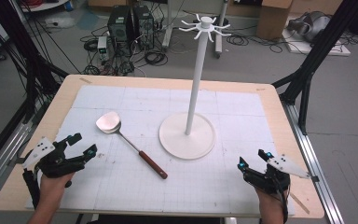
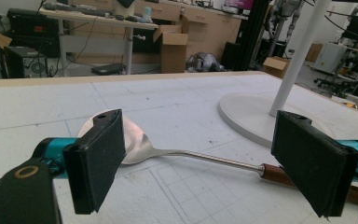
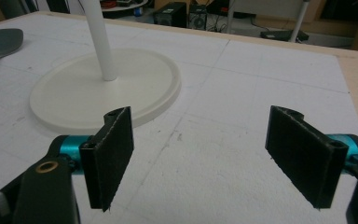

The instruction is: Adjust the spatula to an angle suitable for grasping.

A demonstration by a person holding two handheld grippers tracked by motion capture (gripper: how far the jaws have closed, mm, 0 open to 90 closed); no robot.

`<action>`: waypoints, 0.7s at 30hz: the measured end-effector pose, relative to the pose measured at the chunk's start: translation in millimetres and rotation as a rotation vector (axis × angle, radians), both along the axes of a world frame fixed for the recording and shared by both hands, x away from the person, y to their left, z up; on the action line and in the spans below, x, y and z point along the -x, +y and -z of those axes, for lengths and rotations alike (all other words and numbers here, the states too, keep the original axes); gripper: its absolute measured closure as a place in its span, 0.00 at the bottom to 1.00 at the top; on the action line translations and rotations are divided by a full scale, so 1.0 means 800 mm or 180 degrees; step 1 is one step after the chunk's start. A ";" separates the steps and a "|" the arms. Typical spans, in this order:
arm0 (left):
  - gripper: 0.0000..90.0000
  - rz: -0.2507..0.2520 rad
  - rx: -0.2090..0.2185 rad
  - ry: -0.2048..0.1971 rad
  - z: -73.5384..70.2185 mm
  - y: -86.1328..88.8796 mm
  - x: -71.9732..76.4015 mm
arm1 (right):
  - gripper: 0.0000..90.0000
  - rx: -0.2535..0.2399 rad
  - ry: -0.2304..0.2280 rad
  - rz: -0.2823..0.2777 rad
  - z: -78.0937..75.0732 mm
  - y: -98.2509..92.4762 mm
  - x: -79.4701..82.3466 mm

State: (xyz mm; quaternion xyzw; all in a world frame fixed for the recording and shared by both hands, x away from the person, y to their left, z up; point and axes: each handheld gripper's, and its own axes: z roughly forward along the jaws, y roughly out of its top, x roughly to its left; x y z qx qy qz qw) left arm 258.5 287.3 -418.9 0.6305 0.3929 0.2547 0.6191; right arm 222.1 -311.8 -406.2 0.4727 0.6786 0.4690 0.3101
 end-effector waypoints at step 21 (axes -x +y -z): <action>0.21 -0.0040 -0.0035 0.0070 0.003 0.001 0.000 | 0.26 -0.0116 0.0147 -0.0248 0.007 0.026 -0.011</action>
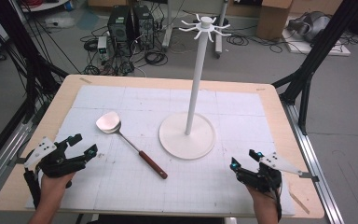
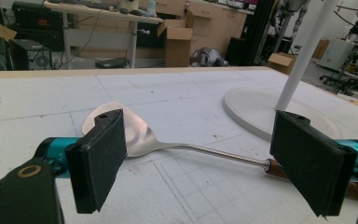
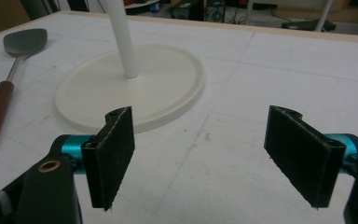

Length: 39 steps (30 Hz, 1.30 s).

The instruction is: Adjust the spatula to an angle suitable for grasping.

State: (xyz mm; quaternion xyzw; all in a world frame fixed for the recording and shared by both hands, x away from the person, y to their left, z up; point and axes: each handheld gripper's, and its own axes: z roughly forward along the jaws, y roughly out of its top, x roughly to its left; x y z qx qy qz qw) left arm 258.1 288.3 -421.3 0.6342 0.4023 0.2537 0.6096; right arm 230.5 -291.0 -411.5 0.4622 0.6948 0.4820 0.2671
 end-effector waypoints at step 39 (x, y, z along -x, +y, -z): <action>0.32 -0.0082 -0.0019 0.0274 0.008 0.012 -0.008 | 0.99 0.0752 0.0787 -0.2276 0.043 0.260 -0.040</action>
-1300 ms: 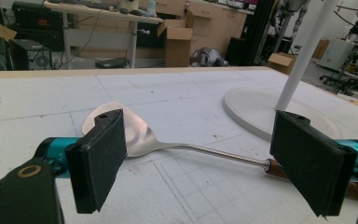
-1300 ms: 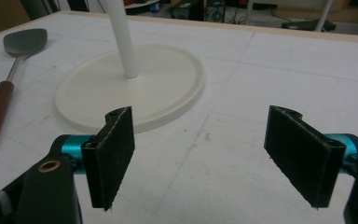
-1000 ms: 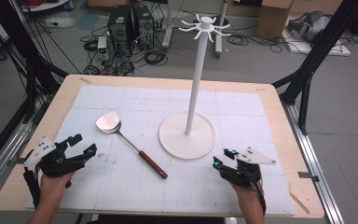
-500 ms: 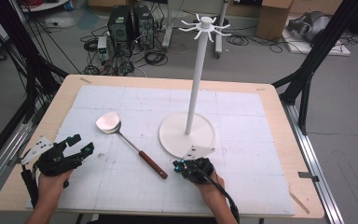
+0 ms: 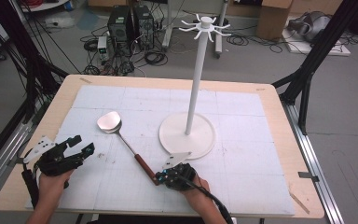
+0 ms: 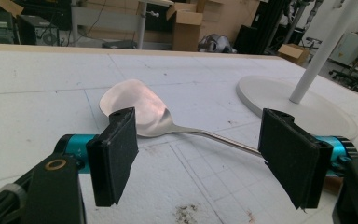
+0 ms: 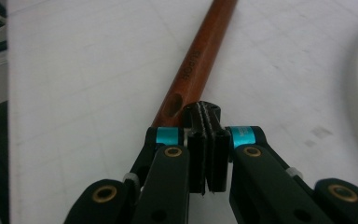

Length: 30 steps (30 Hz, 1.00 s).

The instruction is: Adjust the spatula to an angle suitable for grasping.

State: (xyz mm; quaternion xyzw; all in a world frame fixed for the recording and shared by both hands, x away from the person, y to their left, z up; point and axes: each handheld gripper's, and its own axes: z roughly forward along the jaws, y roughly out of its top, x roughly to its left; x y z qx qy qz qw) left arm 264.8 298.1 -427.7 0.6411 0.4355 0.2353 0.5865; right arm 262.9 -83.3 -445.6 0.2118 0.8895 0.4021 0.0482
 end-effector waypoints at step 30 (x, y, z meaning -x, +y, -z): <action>0.55 0.0538 -0.0061 0.0182 -0.001 -0.044 0.003 | 0.62 -0.0275 -0.0349 0.0609 -0.029 -0.078 -0.001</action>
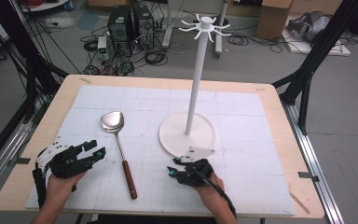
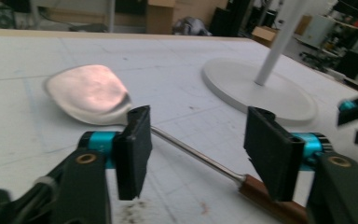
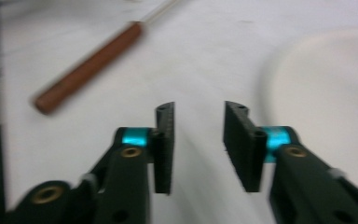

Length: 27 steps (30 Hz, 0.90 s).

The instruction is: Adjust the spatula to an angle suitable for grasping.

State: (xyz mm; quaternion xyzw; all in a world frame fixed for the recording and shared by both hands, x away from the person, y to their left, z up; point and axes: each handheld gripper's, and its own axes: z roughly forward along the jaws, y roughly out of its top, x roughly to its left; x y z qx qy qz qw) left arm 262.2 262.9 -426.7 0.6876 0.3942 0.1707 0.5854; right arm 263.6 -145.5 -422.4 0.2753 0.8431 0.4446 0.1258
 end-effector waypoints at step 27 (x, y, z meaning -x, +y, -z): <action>0.90 0.0754 -0.0729 0.0553 0.022 -0.148 0.030 | 0.41 -0.0311 -0.0255 0.1343 -0.009 -0.163 0.026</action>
